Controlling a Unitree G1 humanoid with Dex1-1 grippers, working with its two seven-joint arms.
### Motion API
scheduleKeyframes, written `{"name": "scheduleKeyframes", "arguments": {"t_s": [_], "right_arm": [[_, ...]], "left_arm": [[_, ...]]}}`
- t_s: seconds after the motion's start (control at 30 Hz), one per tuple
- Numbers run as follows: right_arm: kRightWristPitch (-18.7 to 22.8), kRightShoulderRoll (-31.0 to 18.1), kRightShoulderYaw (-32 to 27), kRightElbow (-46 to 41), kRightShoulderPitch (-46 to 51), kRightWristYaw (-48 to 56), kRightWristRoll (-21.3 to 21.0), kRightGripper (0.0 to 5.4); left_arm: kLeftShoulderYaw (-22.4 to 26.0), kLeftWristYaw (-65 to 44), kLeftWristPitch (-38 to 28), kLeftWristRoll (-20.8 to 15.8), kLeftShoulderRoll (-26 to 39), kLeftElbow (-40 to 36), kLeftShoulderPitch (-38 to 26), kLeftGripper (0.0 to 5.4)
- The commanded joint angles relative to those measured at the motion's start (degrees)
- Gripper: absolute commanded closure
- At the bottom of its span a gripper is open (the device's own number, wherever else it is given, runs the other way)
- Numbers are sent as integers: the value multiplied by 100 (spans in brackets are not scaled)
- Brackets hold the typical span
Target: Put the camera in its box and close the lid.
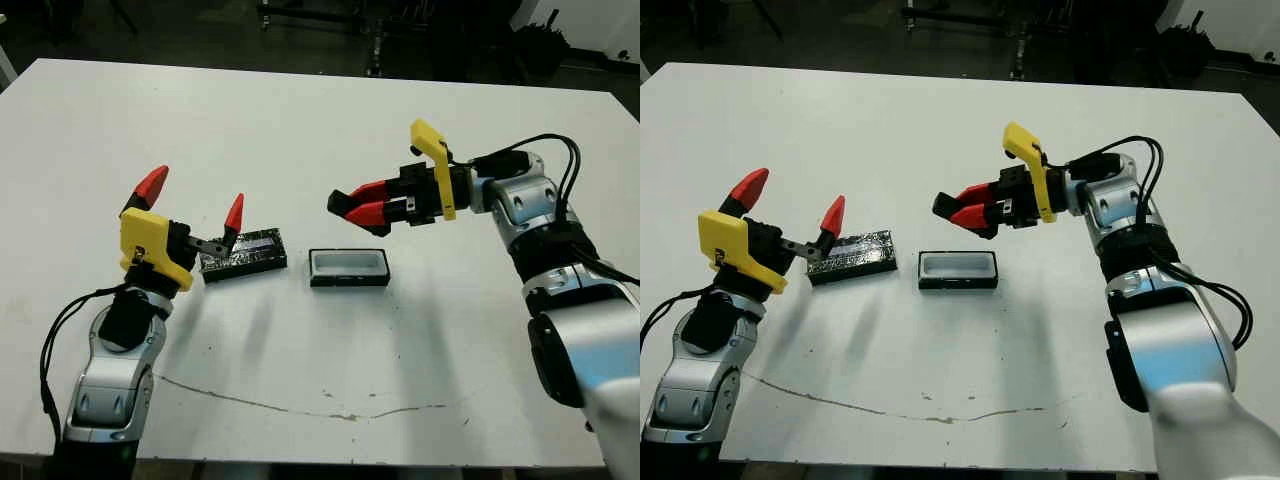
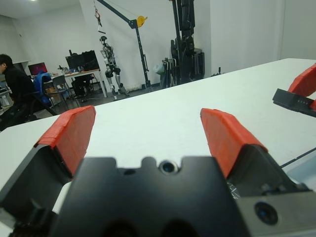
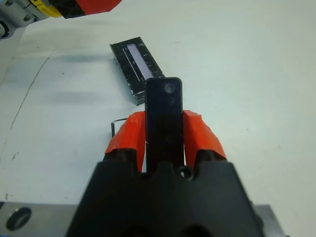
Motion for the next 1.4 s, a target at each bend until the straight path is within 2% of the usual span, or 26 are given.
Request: {"name": "scheduleKeyframes", "arguments": {"t_s": [0.03, 0.33, 0.6, 0.73, 1.0, 1.13, 1.4], "right_arm": [[10, -2, 86, 31, -23, 4, -77, 373], [-47, 79, 293, -2, 12, -67, -194, 373], [378, 191, 369, 21, 140, -22, -189, 373], [381, 215, 460, -1, 208, -42, -237, 373], [655, 272, 539, -63, 254, -35, -258, 373], [454, 272, 575, -76, 328, -51, -286, 373], [451, 228, 684, 41, 298, 9, -381, 373]], "left_arm": [[-19, -20, 88, -10, 52, -55, 32, 0], [-31, 24, 87, 51, 47, -58, 44, 0], [-27, 15, 52, 15, 26, -42, 60, 0], [-25, 21, 51, -5, 18, -38, 61, 0], [-31, -25, -33, 18, 64, 7, 75, 0], [-33, 31, 27, 32, 29, -44, 98, 0], [-38, 21, -44, 77, 54, 10, 92, 0]]}}
